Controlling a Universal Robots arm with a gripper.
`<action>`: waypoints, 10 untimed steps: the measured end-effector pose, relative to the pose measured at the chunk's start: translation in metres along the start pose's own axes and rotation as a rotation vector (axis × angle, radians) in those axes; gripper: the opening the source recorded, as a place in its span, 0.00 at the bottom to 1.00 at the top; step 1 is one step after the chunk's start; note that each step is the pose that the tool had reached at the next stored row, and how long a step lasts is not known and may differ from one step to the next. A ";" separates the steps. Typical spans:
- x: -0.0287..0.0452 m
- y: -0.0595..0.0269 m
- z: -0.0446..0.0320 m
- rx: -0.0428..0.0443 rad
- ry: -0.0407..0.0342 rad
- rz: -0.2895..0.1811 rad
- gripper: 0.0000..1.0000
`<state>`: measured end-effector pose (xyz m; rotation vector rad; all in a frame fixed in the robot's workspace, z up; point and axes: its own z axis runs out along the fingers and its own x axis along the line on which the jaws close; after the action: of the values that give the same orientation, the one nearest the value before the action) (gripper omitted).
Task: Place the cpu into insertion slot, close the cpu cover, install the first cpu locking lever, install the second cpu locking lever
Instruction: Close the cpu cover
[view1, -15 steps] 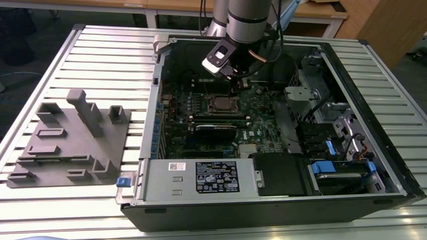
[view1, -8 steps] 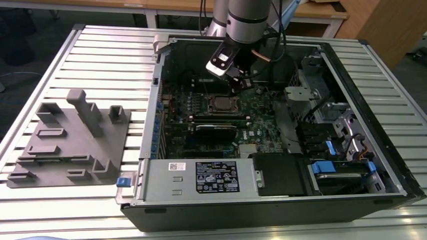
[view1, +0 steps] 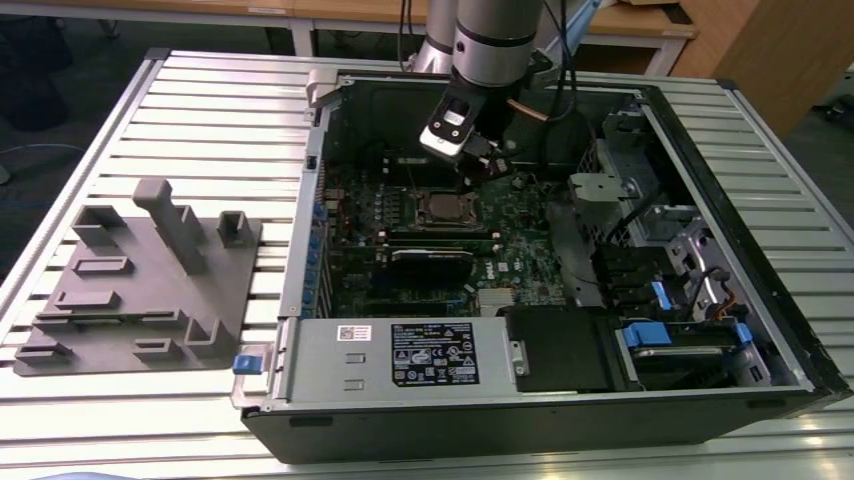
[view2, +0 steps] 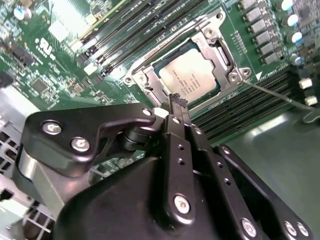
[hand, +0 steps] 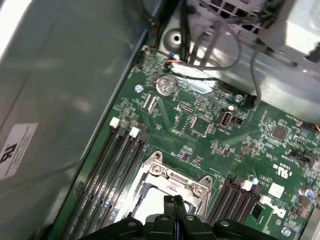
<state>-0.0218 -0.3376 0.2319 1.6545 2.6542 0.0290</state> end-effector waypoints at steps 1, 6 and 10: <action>0.0000 0.0000 0.0000 0.0000 0.0003 -0.014 0.11; 0.0000 0.0000 0.0000 -0.0002 0.0020 -0.087 0.11; 0.0000 0.0000 0.0000 -0.0002 0.0032 -0.143 0.11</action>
<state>-0.0218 -0.3376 0.2319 1.4613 2.7668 0.0303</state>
